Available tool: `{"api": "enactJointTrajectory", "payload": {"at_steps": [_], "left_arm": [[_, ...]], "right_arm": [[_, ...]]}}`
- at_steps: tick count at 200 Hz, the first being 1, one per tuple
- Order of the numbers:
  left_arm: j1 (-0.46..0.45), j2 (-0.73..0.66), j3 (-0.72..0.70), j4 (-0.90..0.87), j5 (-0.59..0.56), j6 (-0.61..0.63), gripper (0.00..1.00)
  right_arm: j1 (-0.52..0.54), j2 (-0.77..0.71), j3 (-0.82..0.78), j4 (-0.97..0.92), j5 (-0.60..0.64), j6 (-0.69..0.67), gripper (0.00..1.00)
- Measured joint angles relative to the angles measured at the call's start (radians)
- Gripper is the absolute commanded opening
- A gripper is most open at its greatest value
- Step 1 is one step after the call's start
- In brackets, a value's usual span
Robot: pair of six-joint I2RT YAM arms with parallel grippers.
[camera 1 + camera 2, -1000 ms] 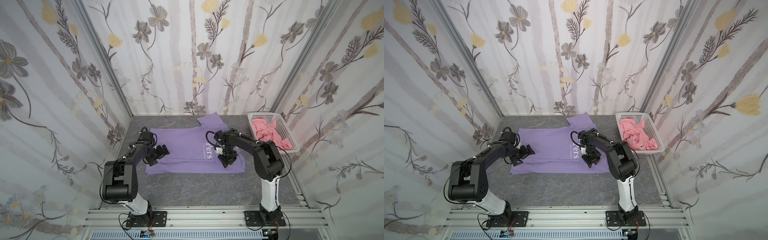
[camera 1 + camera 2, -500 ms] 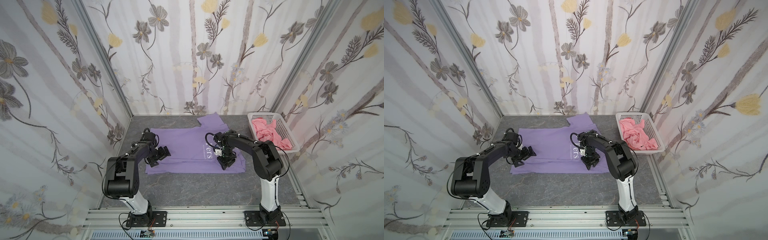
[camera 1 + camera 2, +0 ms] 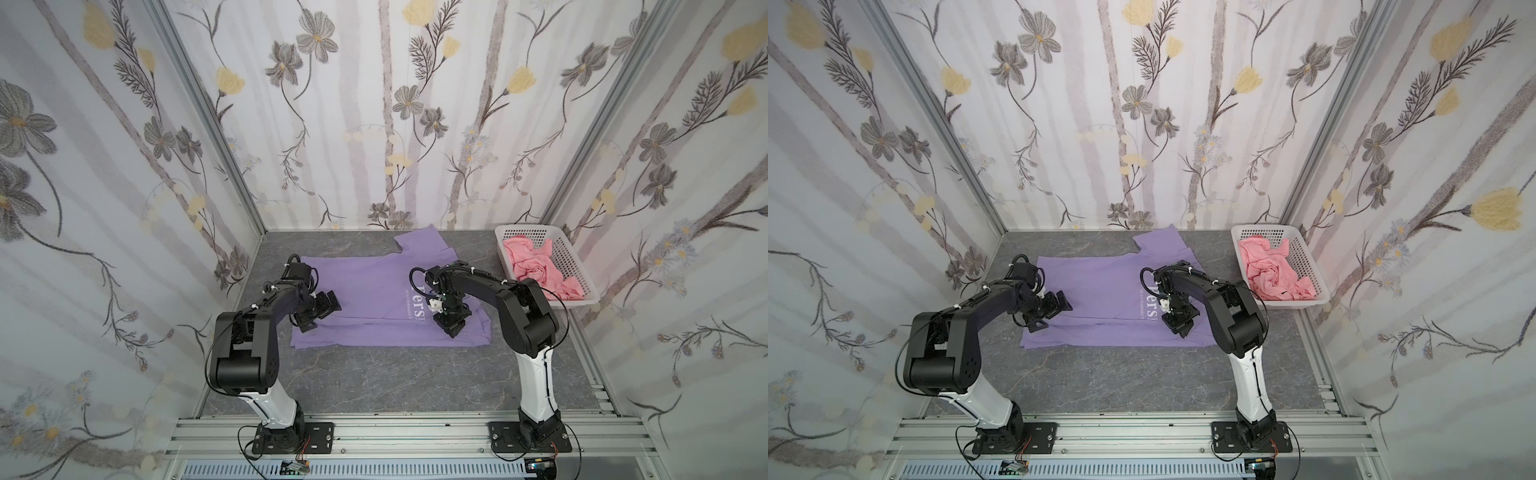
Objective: Fold and stack t-shirts
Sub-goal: Smooth out the T-shirt at the center of the board.
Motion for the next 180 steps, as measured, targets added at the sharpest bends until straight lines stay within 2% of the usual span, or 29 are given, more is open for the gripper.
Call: {"api": "enactJointTrajectory", "payload": {"at_steps": [50,105,180], "left_arm": [[0.0,0.003,0.006,0.0,0.0,0.002,1.0],[-0.002,0.013,0.006,0.0,0.0,0.008,1.0],[-0.003,0.014,0.01,-0.004,0.0,0.019,1.0]], "right_arm": [[0.0,-0.017,0.029,-0.006,0.014,0.001,0.0],[0.0,-0.051,0.174,-0.054,0.056,0.008,0.0],[0.0,0.023,0.29,-0.123,0.086,0.007,0.0]]}}
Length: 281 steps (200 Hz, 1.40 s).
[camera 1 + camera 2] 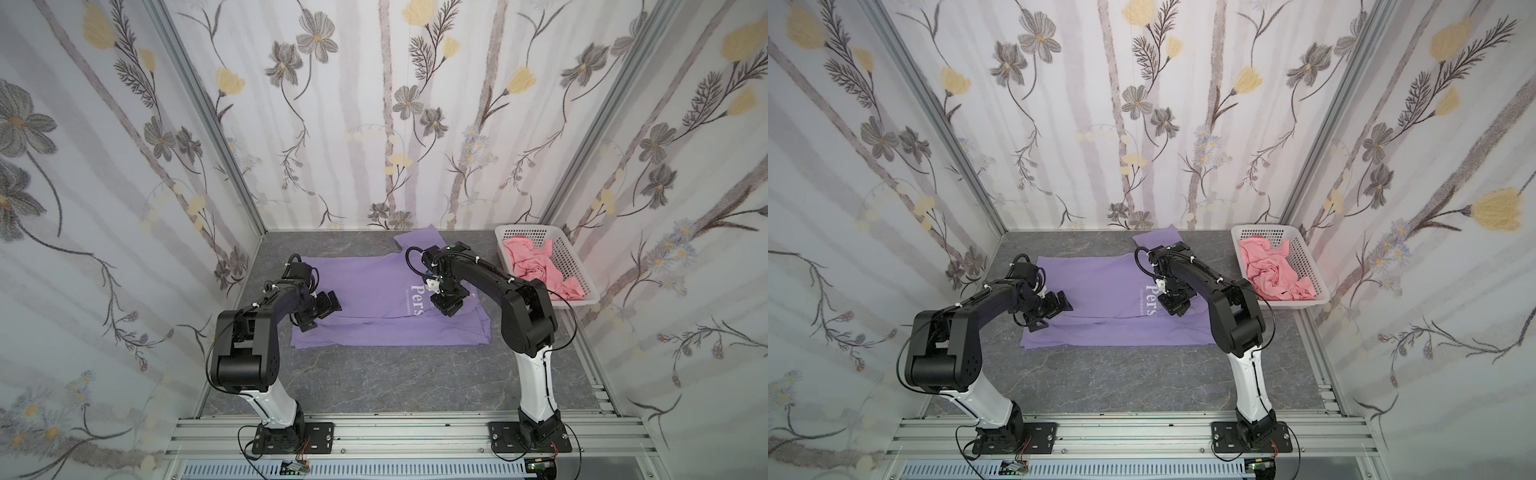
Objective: Fold and stack t-shirts
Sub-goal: Smooth out the T-shirt at the center of the board.
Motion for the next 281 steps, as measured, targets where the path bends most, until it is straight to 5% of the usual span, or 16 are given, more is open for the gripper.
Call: {"api": "enactJointTrajectory", "payload": {"at_steps": [150,172,198,247,281], "left_arm": [[-0.001,-0.029,0.011,-0.025,-0.007,0.007,1.0],[-0.001,-0.035,0.009,-0.025,-0.007,0.007,1.0],[-0.001,-0.035,0.002,-0.025,-0.007,0.007,1.0],[-0.003,-0.043,-0.007,-0.024,-0.007,0.006,1.0],[-0.003,-0.042,-0.007,-0.022,-0.015,0.007,1.0]], "right_arm": [[0.0,0.315,0.459,-0.02,0.106,-0.027,0.01],[0.0,0.354,0.506,-0.02,0.123,-0.028,0.12],[-0.002,0.38,0.537,-0.02,0.14,-0.029,0.38],[-0.054,0.321,0.517,-0.044,0.116,0.021,0.41],[-0.108,0.175,0.393,-0.034,-0.02,0.054,0.41]]}}
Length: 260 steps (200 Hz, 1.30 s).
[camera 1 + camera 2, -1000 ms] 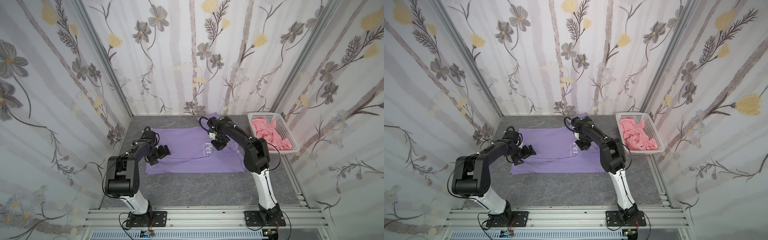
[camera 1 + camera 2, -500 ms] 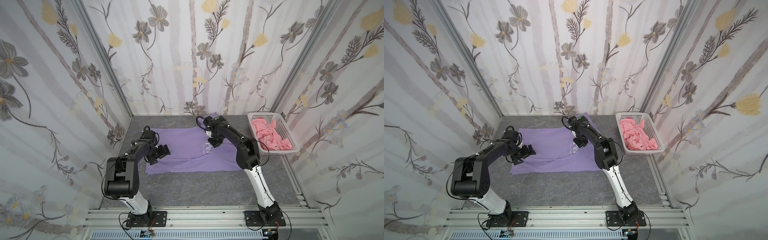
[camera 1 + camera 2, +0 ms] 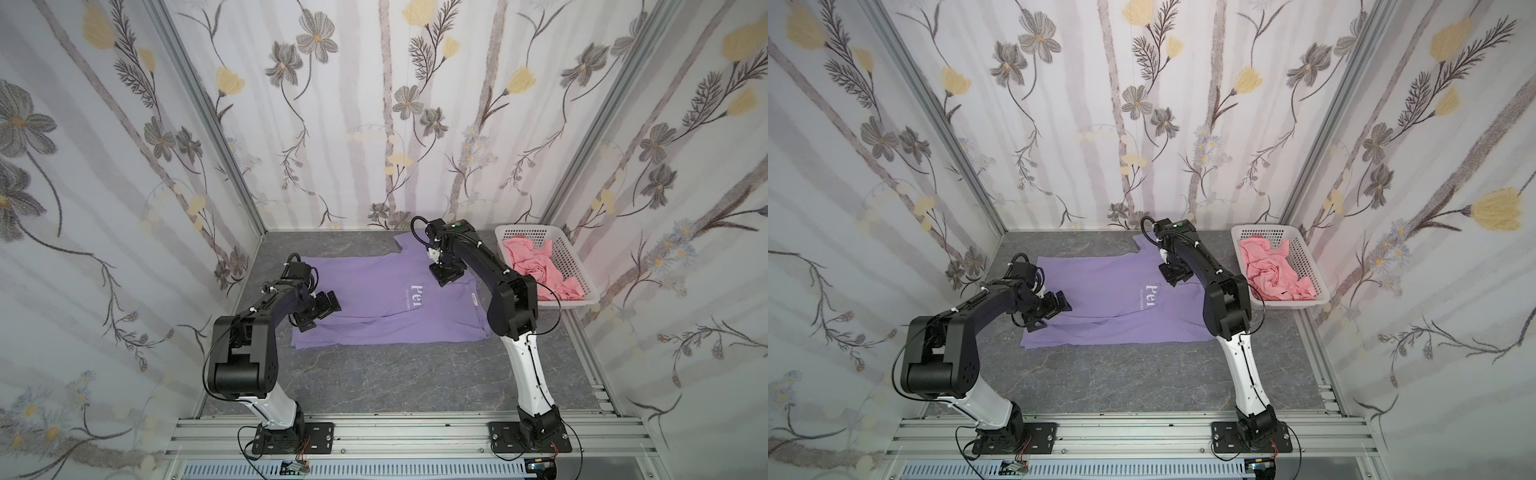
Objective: Fold and stack t-shirts
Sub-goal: Smooth out the T-shirt at the center of the board.
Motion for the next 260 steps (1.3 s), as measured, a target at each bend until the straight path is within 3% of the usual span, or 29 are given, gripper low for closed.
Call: {"api": "enactJointTrajectory", "payload": {"at_steps": [39,75,149,217,234,260], "left_arm": [[0.0,0.024,0.065,-0.038,-0.039,0.023,1.0],[0.0,0.023,0.111,-0.094,-0.123,0.062,1.0],[-0.002,0.068,0.142,-0.175,-0.236,0.086,1.0],[-0.003,0.145,0.152,-0.158,-0.246,0.089,0.98],[-0.003,0.163,0.163,-0.154,-0.246,0.089,0.89],[-0.003,0.197,0.192,-0.152,-0.245,0.094,0.59]], "right_arm": [[0.002,-0.122,-0.321,0.09,-0.231,0.007,0.4],[-0.001,-0.172,-0.529,0.209,-0.364,0.034,0.4],[0.001,-0.171,-0.569,0.295,-0.412,0.051,0.4],[0.001,-0.166,-0.57,0.299,-0.42,0.051,0.4],[0.0,-0.166,-0.571,0.299,-0.42,0.051,0.4],[-0.002,-0.166,-0.574,0.301,-0.42,0.051,0.4]]}}
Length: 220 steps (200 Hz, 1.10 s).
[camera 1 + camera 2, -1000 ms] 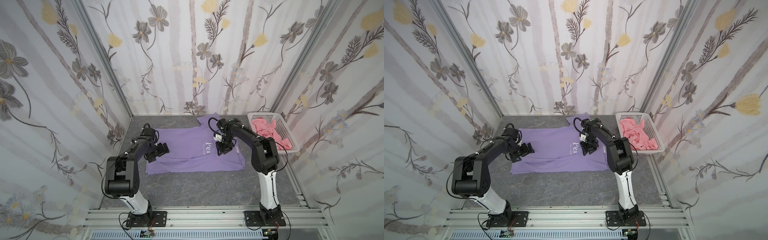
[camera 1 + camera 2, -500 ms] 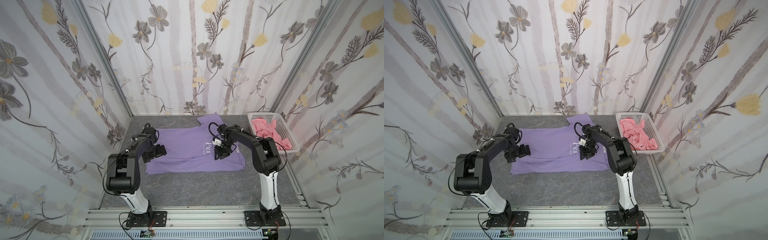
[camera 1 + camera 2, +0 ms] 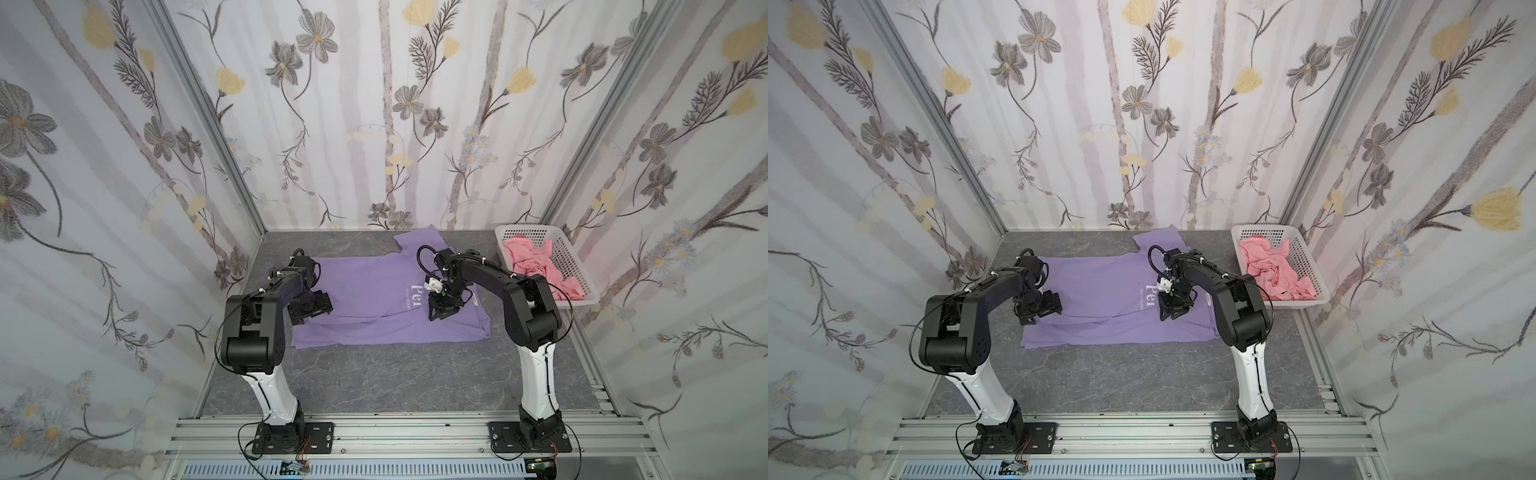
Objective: Fold and stack t-shirts
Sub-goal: Smooth out the T-shirt at the center of the board.
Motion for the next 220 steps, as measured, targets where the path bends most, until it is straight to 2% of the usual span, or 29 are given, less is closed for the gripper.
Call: {"api": "enactJointTrajectory", "payload": {"at_steps": [24,50,65,115,201,207,220], "left_arm": [[0.0,0.016,0.033,-0.001,0.007,0.003,0.22],[-0.002,0.025,0.067,-0.007,0.011,0.01,0.19],[-0.002,0.032,0.084,-0.014,0.013,0.011,0.2],[-0.002,0.064,0.149,-0.041,0.011,0.029,0.3],[0.02,0.181,0.294,-0.077,-0.103,0.094,0.3],[0.022,0.185,0.304,-0.078,-0.111,0.1,0.34],[0.029,0.193,0.319,-0.081,-0.133,0.116,0.58]], "right_arm": [[-0.001,0.005,-0.003,0.001,0.0,0.0,0.4],[-0.001,0.017,-0.003,0.002,-0.001,0.0,0.4],[-0.001,0.021,-0.003,0.001,-0.004,0.0,0.4],[0.0,0.028,0.0,-0.003,-0.018,0.007,0.4],[0.0,0.028,0.0,-0.005,-0.019,0.008,0.4],[0.0,0.029,0.0,-0.005,-0.018,0.008,0.4],[0.0,0.031,0.003,-0.007,-0.018,0.008,0.4]]}}
